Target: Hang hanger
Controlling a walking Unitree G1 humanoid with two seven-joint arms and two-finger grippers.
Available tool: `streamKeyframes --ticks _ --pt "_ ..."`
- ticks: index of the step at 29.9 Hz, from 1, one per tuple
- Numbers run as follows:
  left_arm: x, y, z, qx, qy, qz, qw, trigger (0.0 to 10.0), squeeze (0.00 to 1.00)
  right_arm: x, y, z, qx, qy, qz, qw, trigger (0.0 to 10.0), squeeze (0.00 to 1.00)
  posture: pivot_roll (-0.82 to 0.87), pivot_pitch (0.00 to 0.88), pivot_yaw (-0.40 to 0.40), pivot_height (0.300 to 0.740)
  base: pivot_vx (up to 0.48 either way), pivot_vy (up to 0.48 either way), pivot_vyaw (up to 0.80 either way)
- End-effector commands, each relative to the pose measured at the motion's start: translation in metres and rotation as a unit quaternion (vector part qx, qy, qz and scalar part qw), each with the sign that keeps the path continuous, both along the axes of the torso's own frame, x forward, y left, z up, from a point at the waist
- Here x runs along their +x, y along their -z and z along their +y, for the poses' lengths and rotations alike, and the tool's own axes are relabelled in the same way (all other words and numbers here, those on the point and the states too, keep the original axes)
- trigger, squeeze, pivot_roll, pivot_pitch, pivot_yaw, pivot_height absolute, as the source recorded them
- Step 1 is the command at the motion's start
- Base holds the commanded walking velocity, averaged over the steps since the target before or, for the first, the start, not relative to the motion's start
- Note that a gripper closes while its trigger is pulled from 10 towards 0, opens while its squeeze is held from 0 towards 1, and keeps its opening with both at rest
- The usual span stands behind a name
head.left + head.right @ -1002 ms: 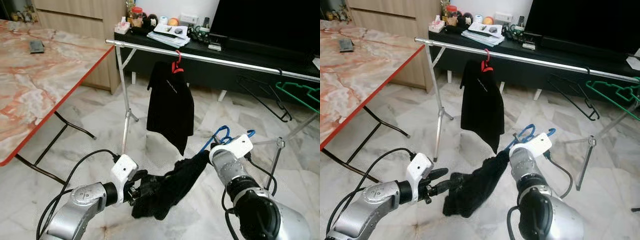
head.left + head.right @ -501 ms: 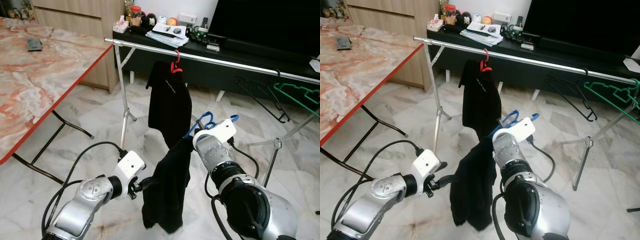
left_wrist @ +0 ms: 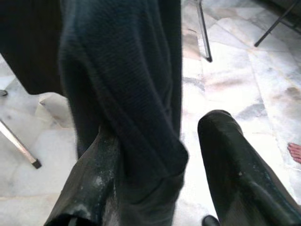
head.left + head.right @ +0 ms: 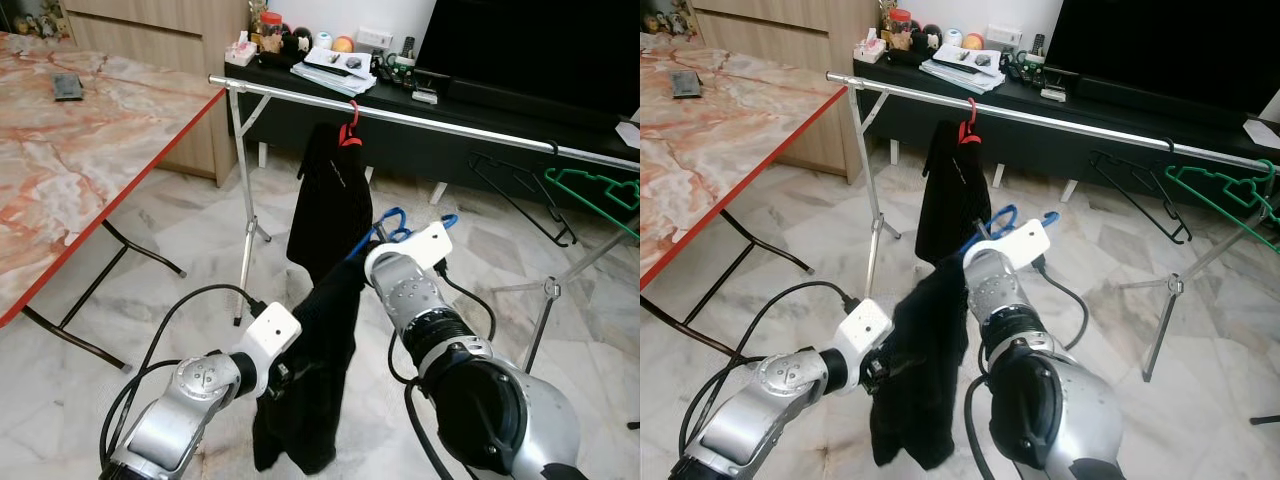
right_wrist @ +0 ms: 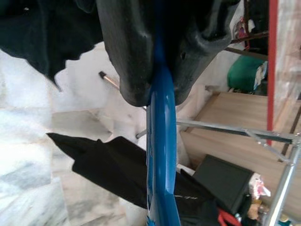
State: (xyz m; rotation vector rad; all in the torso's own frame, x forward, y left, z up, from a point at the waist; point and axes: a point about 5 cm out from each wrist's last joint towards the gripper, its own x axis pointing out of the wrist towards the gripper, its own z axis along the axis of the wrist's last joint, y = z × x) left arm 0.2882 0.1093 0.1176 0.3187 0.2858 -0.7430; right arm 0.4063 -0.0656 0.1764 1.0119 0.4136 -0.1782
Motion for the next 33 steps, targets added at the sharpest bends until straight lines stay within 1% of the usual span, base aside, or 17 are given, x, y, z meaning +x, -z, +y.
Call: streamKeyframes --ticks 1,2,3,4,8,25,33 --pt "0.0004 -0.0005 -0.0054 0.004 0.001 0.0 1.0 9.8 0.0 0.0061 -0.0186 -0.007 0.01 0.021 -0.026 0.999 10.0 0.0 0.17 0.097 -0.185 0.74 0.0 0.0 0.0" --pt "0.0007 0.0 -0.0057 0.001 -0.001 0.001 1.0 3.6 0.0 0.0064 -0.0193 -0.0078 0.012 0.023 -0.027 0.999 10.0 0.0 0.17 0.097 -0.185 0.74 0.0 0.0 0.0" --pt "0.0008 0.0 -0.0059 0.001 -0.001 0.0 1.0 3.6 0.0 0.0064 -0.0195 -0.008 0.012 0.023 -0.027 0.999 10.0 0.0 0.17 0.097 -0.185 0.74 0.0 0.0 0.0" --pt "0.0007 0.0003 -0.0071 -0.001 0.003 0.0 1.0 0.0 0.0 0.0066 -0.0198 -0.0084 0.013 0.024 -0.027 0.999 10.0 0.0 0.17 0.096 -0.185 0.74 0.0 0.0 0.0" --pt "0.0009 -0.0001 -0.0103 -0.006 0.004 -0.001 1.0 0.0 0.0 0.0069 -0.0206 -0.0092 0.017 0.026 -0.027 0.999 10.0 0.0 0.17 0.096 -0.183 0.74 0.0 0.0 0.0" --pt "0.0031 0.001 -0.0097 -0.001 -0.006 -0.002 1.0 0.0 0.0 0.0077 -0.0234 -0.0101 0.027 0.032 -0.028 0.999 10.0 0.0 0.16 0.096 -0.178 0.74 0.0 0.0 0.0" --pt "0.004 0.0011 -0.0103 -0.001 -0.004 -0.003 1.0 0.0 0.0 0.0073 -0.0199 -0.0135 0.022 0.035 -0.025 0.999 10.0 0.0 0.16 0.094 -0.178 0.74 0.0 0.0 0.0"
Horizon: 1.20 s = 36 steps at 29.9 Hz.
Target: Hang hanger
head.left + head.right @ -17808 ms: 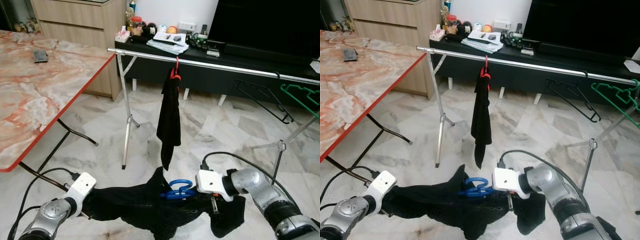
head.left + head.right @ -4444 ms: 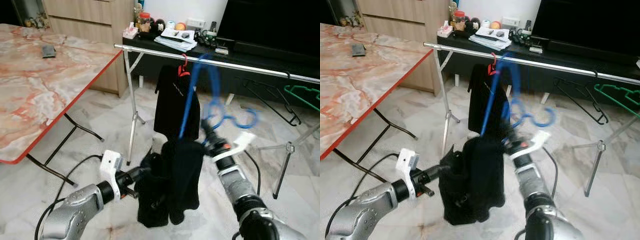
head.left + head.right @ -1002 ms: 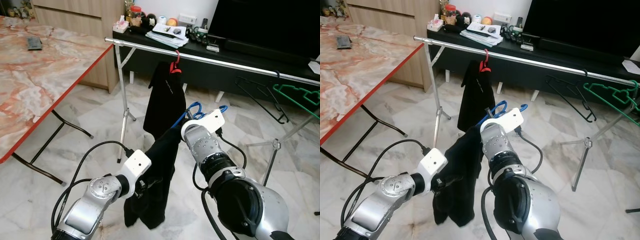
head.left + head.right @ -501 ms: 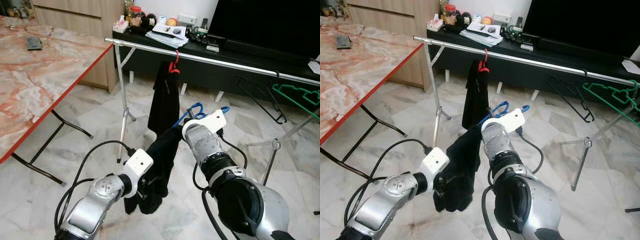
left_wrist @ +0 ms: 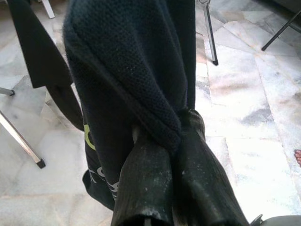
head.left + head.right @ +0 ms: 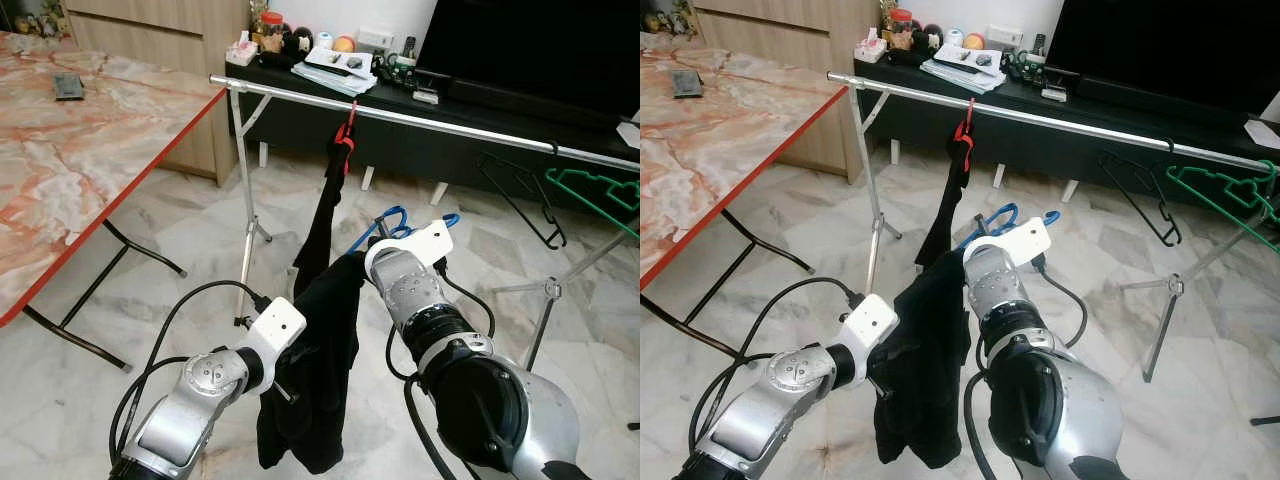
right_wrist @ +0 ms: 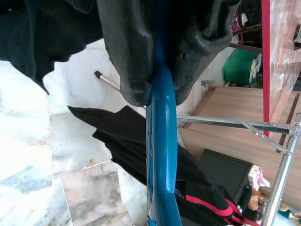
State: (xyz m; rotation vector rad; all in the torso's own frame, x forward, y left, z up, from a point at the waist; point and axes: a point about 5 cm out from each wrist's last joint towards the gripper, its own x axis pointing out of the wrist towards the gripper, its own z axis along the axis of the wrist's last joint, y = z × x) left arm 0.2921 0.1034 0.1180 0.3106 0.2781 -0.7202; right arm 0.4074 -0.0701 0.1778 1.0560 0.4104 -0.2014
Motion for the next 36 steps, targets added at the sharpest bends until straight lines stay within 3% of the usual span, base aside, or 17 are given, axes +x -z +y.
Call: streamKeyframes --ticks 1,8,11,13,18,19,22,24,25,29,32,35,36 --pt "0.0 0.001 -0.004 0.003 0.007 0.001 1.0 0.0 0.0 0.006 -0.018 -0.01 0.002 0.022 -0.027 0.999 10.0 0.0 0.16 0.093 -0.179 0.74 0.0 0.0 0.0" --pt "0.0 -0.002 -0.003 -0.015 0.003 -0.003 1.0 0.0 0.0 0.006 -0.012 -0.018 -0.022 0.026 -0.022 0.999 10.0 0.0 0.16 0.093 -0.179 0.74 0.0 0.0 0.0" --pt "0.0 -0.005 -0.002 -0.028 0.005 -0.005 1.0 0.0 0.0 0.004 -0.001 -0.029 -0.063 0.022 -0.02 0.998 10.0 0.0 0.17 0.091 -0.181 0.74 0.0 0.0 0.0" --pt "-0.002 -0.007 -0.001 -0.042 0.004 -0.004 0.999 0.0 0.0 0.0 0.016 -0.049 -0.118 0.031 -0.002 0.993 10.0 0.0 0.17 0.092 -0.182 0.74 0.0 0.0 0.0" --pt "-0.006 -0.006 0.001 -0.043 0.012 0.001 0.999 0.0 0.0 -0.006 0.033 -0.073 -0.15 0.047 0.021 0.987 10.0 0.0 0.17 0.091 -0.181 0.74 0.0 0.0 0.0" --pt "-0.009 -0.005 0.001 -0.046 0.019 0.004 0.999 0.0 0.0 -0.009 0.041 -0.086 -0.174 0.051 0.026 0.983 10.0 0.0 0.17 0.091 -0.179 0.74 0.0 0.0 0.0" --pt "-0.012 -0.006 0.003 -0.059 0.024 0.008 0.998 0.0 0.0 -0.014 0.049 -0.101 -0.227 0.043 0.028 0.973 10.0 0.0 0.16 0.089 -0.177 0.74 0.0 0.0 0.0" --pt "-0.014 -0.009 0.004 -0.071 0.035 0.009 0.997 0.0 0.0 -0.019 0.058 -0.113 -0.292 0.034 0.041 0.955 10.0 0.0 0.16 0.088 -0.177 0.74 0.0 0.0 0.0" --pt "-0.021 -0.015 0.004 -0.083 0.072 0.003 0.994 0.0 0.0 -0.027 0.071 -0.126 -0.345 0.028 0.061 0.936 10.0 0.0 0.17 0.089 -0.178 0.74 0.0 0.0 0.0" --pt "-0.026 -0.022 0.01 -0.097 0.09 0.005 0.991 0.0 0.0 -0.039 0.089 -0.137 -0.366 0.024 0.09 0.926 10.0 0.0 0.17 0.091 -0.177 0.74 0.0 0.0 0.0" --pt "-0.024 -0.017 0.024 -0.079 0.066 0.008 0.995 0.0 0.0 -0.048 0.105 -0.134 -0.364 -0.013 0.09 0.927 10.0 0.0 0.17 0.092 -0.171 0.74 0.0 0.0 0.0" --pt "-0.012 -0.002 0.052 -0.053 -0.039 0.01 0.998 0.0 0.0 -0.065 0.133 -0.124 -0.393 -0.096 0.1 0.909 10.0 0.0 0.18 0.094 -0.167 0.74 0.0 0.0 0.0" --pt "-0.01 0.002 0.057 -0.043 -0.057 0.007 0.997 0.0 0.0 -0.069 0.138 -0.122 -0.384 -0.103 0.103 0.912 10.0 0.0 0.18 0.099 -0.165 0.74 0.0 0.0 0.0"
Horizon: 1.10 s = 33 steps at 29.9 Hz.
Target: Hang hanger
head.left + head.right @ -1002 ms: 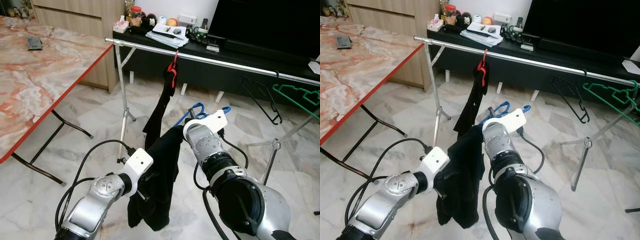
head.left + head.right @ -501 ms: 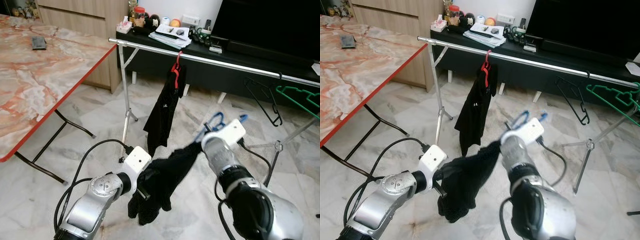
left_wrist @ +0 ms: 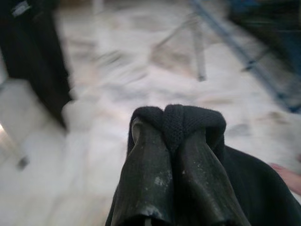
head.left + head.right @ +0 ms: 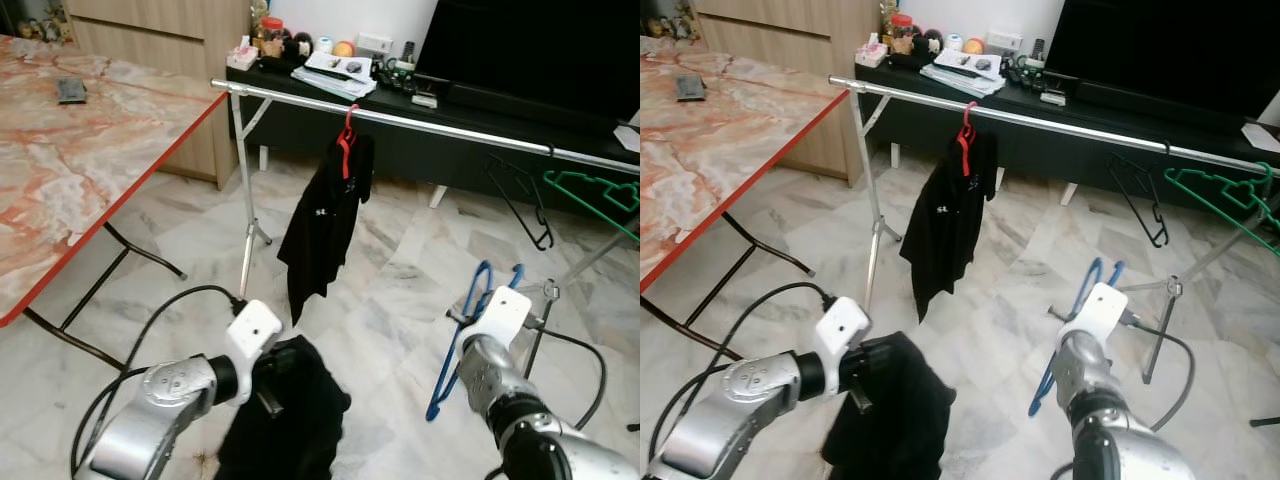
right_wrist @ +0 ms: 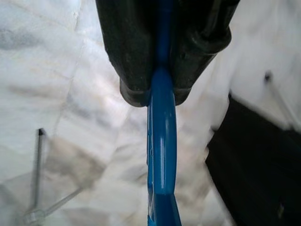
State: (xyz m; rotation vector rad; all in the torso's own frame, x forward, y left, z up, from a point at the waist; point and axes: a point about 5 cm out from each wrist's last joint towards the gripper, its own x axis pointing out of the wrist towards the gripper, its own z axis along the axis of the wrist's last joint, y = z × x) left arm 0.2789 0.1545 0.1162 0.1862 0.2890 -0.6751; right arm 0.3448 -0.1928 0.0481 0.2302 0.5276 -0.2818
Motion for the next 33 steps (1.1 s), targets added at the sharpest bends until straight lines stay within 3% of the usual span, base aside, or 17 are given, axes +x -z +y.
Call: streamKeyframes --ticks 1,2,3,9,13,18,19,24,26,27,29,33 --pt "0.005 0.004 0.011 0.02 -0.044 -0.017 0.999 0.0 0.0 -0.01 0.014 0.003 0.012 -0.02 0.024 0.999 10.0 0.0 0.18 0.099 -0.165 0.74 0.0 0.0 0.0" --pt "0.008 0.014 0.023 0.021 -0.106 -0.014 0.994 3.3 0.0 -0.018 0.024 0.006 0.015 -0.033 0.038 0.999 10.0 0.0 0.18 0.101 -0.158 0.74 0.0 0.0 0.0" --pt "0.008 0.021 0.032 0.027 -0.154 -0.029 0.987 10.0 0.0 -0.024 0.031 0.007 0.007 -0.047 0.041 0.998 10.0 0.0 0.18 0.105 -0.152 0.74 0.0 0.0 0.0" --pt "0.002 0.029 0.042 -0.019 -0.225 -0.048 0.973 10.0 0.0 -0.03 0.037 0.011 0.003 -0.069 0.029 0.997 10.0 0.0 0.16 0.105 -0.138 0.74 0.0 0.0 0.0" --pt "-0.009 0.031 0.053 -0.07 -0.306 -0.077 0.946 10.0 0.0 -0.034 0.039 0.015 -0.012 -0.111 -0.005 0.994 10.0 0.0 0.15 0.103 -0.128 0.74 0.0 0.0 0.0" --pt "-0.021 0.03 0.056 -0.102 -0.342 -0.109 0.928 10.0 0.0 -0.046 0.047 0.006 -0.012 -0.109 -0.021 0.994 10.0 0.0 0.14 0.097 -0.127 0.74 0.0 0.0 0.0" --pt "-0.024 0.03 0.056 -0.102 -0.347 -0.118 0.925 10.0 0.0 -0.049 0.048 0.004 -0.012 -0.109 -0.027 0.994 10.0 0.0 0.14 0.095 -0.126 0.74 0.0 0.0 0.0" --pt "-0.029 0.029 0.065 -0.008 -0.357 -0.168 0.919 10.0 0.0 -0.064 0.061 -0.001 0.021 -0.088 -0.021 0.996 10.0 0.0 0.14 0.078 -0.119 0.74 0.0 0.0 0.0" --pt "-0.025 0.022 0.072 0.005 -0.38 -0.191 0.905 10.0 0.0 -0.067 0.064 -0.002 0.04 -0.072 -0.019 0.996 10.0 0.0 0.14 0.076 -0.119 0.74 0.0 0.0 0.0" --pt "-0.022 0.01 0.079 0.021 -0.39 -0.227 0.892 10.0 0.0 -0.071 0.068 -0.003 0.045 -0.06 -0.008 0.997 10.0 0.0 0.13 0.064 -0.12 0.74 0.0 0.0 0.0" --pt "-0.017 -0.003 0.078 0.039 -0.372 -0.261 0.89 10.0 0.0 -0.077 0.074 -0.002 0.041 -0.069 0.008 0.997 10.0 0.0 0.14 0.059 -0.124 0.74 0.0 0.0 0.0" --pt "-0.013 -0.015 0.077 -0.001 -0.36 -0.267 0.894 10.0 0.0 -0.092 0.085 0.0 0.009 -0.102 0.041 0.994 10.0 0.0 0.16 0.043 -0.127 0.74 0.0 0.0 0.0"
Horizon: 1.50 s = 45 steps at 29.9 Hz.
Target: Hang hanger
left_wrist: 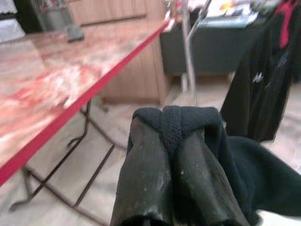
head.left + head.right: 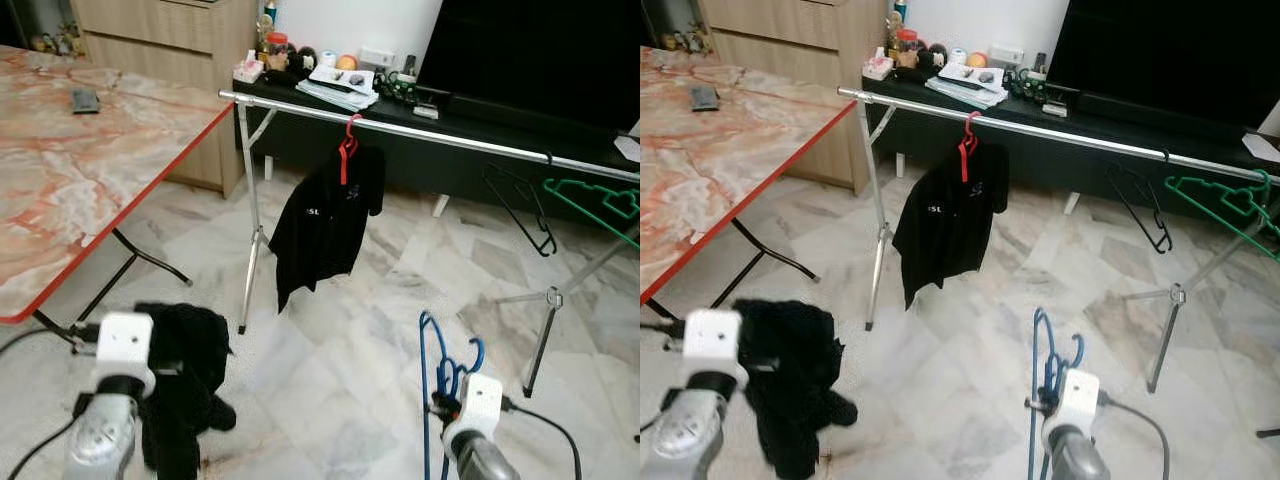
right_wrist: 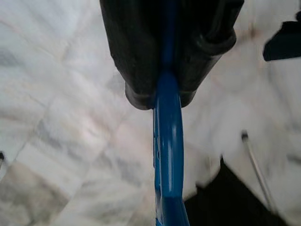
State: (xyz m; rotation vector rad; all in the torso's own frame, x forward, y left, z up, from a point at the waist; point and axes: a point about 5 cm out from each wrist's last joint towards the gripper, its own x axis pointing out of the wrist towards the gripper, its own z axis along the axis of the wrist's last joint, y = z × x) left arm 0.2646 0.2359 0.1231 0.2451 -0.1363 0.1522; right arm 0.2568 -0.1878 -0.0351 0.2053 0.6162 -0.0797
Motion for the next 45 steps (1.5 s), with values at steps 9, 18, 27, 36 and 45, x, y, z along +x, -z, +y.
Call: streamKeyframes --ticks 9,18,27,36,45 --pt "-0.018 0.009 -0.005 -0.088 0.017 0.005 0.996 10.0 0.0 -0.04 0.026 -0.012 -0.044 -0.002 0.074 0.996 10.0 0.0 0.15 0.006 -0.098 0.74 0.0 0.0 0.0" --pt "-0.023 0.012 0.0 -0.122 0.005 0.021 0.992 10.0 0.0 -0.052 0.034 -0.012 -0.052 -0.025 0.107 0.993 10.0 0.0 0.16 0.015 -0.089 0.74 0.0 0.083 0.0" --pt "-0.019 0.007 0.005 -0.118 -0.003 0.028 0.993 10.0 0.0 -0.051 0.036 0.005 -0.047 -0.038 0.106 0.992 10.0 0.0 0.17 0.068 -0.086 0.74 0.0 0.48 0.0" --pt "-0.016 0.004 0.0 -0.126 0.002 0.026 0.992 10.0 0.0 -0.048 0.034 0.003 -0.04 -0.034 0.103 0.993 10.0 0.0 0.17 0.093 -0.095 0.74 0.0 0.48 0.0" --pt "-0.016 0.002 0.004 -0.126 -0.002 0.025 0.992 10.0 0.0 -0.043 0.029 -0.013 -0.046 -0.001 0.098 0.994 10.0 0.0 0.18 0.099 -0.096 0.74 0.0 0.48 0.0"
